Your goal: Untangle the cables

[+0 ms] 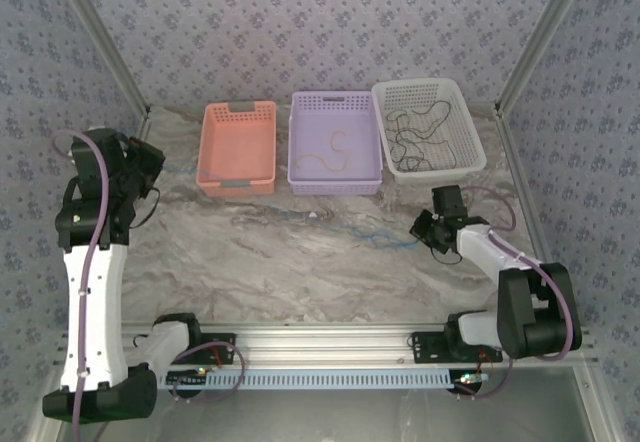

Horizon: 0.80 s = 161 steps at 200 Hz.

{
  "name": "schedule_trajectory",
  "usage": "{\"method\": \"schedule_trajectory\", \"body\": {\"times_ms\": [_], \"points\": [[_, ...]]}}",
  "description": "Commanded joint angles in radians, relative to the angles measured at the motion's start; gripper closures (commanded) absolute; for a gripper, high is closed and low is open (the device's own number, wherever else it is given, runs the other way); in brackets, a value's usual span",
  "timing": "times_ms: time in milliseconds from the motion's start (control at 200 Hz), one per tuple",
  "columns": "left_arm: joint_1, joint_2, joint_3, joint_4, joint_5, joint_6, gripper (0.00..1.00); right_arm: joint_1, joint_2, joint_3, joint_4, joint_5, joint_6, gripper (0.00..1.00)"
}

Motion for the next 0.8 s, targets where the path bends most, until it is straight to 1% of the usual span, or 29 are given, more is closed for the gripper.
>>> {"method": "schedule_trajectory", "body": {"times_ms": [0, 80, 165, 200, 265, 360, 545, 570, 610, 685, 759, 799], "points": [[-0.002, -0.012, -0.013, 0.067, 0.074, -0.007, 1.00, 0.001, 0.033, 0.030, 0.013, 0.020, -0.006, 0.86], [-0.001, -0.006, 0.011, 0.045, 0.047, 0.007, 1.00, 0.001, 0.049, 0.030, 0.015, 0.044, -0.001, 0.85], [-0.001, 0.001, 0.057, 0.002, 0.002, 0.027, 1.00, -0.019, 0.070, 0.036, 0.010, 0.066, -0.006, 0.78], [0.000, 0.005, 0.074, -0.006, -0.010, 0.035, 1.00, -0.028, 0.083, 0.039, 0.012, 0.070, -0.013, 0.78], [0.002, 0.016, 0.106, -0.019, -0.017, 0.048, 1.00, -0.048, 0.112, 0.056, 0.007, 0.080, -0.030, 0.82], [0.004, 0.032, 0.148, -0.042, -0.036, 0.063, 1.00, -0.068, 0.149, 0.079, -0.009, 0.103, -0.055, 0.85], [0.019, 0.044, 0.236, -0.106, -0.138, 0.100, 1.00, -0.113, 0.156, 0.078, -0.008, 0.105, -0.073, 0.85], [0.021, 0.045, 0.248, -0.115, -0.153, 0.106, 1.00, -0.117, 0.155, 0.076, -0.008, 0.104, -0.072, 0.89], [0.022, 0.049, 0.264, -0.123, -0.169, 0.116, 1.00, -0.122, 0.155, 0.079, -0.011, 0.105, -0.072, 1.00], [0.023, 0.060, 0.292, -0.143, -0.202, 0.124, 1.00, -0.130, 0.150, 0.081, -0.015, 0.116, -0.072, 1.00], [0.024, 0.070, 0.317, -0.177, -0.262, 0.131, 1.00, -0.141, 0.142, 0.079, -0.018, 0.127, -0.073, 1.00], [0.026, 0.070, 0.316, -0.169, -0.255, 0.133, 1.00, -0.149, 0.138, 0.079, -0.019, 0.127, -0.072, 1.00]]}}
